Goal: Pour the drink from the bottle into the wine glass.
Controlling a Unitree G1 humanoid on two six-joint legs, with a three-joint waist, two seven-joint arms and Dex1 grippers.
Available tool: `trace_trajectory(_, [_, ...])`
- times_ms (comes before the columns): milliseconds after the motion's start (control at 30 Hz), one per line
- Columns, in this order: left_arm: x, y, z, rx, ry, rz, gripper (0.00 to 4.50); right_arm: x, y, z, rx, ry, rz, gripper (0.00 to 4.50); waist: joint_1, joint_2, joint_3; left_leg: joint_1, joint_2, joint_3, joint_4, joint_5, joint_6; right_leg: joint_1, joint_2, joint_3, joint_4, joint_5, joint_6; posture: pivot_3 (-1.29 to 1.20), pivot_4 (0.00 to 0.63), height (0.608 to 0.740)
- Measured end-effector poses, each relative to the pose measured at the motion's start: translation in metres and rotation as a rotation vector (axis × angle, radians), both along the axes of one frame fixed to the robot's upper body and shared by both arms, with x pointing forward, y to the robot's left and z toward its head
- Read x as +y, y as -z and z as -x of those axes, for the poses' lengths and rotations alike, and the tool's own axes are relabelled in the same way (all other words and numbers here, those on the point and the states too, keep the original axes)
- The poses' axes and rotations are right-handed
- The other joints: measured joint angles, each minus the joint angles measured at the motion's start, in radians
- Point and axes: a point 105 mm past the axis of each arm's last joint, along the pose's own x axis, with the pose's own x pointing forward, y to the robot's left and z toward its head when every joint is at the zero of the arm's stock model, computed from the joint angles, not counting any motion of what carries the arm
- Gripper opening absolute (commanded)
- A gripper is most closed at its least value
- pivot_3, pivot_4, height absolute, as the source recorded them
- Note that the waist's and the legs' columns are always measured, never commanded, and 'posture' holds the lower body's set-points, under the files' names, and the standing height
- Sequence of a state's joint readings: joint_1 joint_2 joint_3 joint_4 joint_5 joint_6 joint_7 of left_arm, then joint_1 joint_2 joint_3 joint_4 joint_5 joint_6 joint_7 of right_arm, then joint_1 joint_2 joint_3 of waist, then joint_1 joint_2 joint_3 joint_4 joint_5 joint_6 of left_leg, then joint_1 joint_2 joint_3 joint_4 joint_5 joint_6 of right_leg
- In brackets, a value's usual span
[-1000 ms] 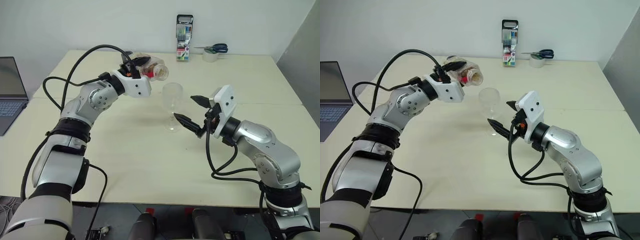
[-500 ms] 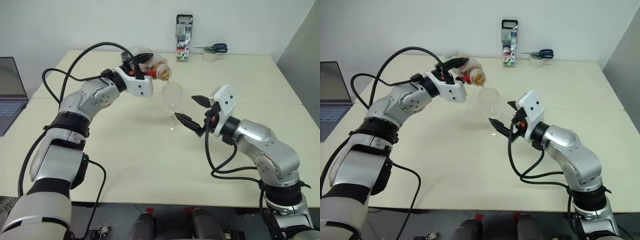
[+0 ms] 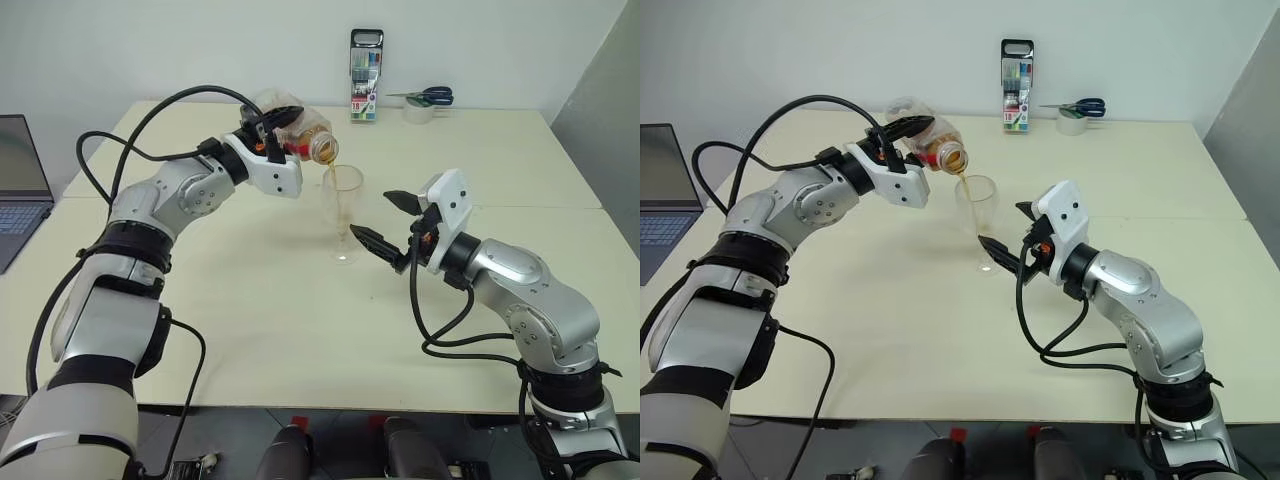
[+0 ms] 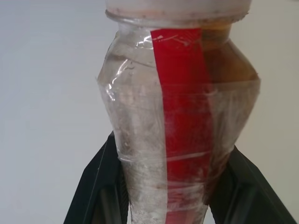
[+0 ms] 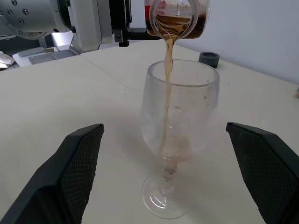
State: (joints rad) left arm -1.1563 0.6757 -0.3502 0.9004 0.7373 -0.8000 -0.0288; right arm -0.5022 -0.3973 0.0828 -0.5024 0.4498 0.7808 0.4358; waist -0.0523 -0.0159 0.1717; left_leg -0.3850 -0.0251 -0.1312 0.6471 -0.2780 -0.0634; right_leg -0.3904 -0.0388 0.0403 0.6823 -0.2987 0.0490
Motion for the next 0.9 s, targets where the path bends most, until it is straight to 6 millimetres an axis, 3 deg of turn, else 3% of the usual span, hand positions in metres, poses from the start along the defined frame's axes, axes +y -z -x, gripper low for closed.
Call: trace_trajectory(900, [-0.003, -0.013, -0.001, -0.057, 0.001, -0.024, 1.73, 0.002, 0.007, 0.007, -0.062, -0.015, -0.054, 4.50, -0.005, 0.000, 0.000, 0.000, 0.000, 0.000, 0.000, 0.000, -0.001, 0.000, 0.000, 0.000, 0.001, 0.000, 0.000, 0.00, 0.150, 0.740])
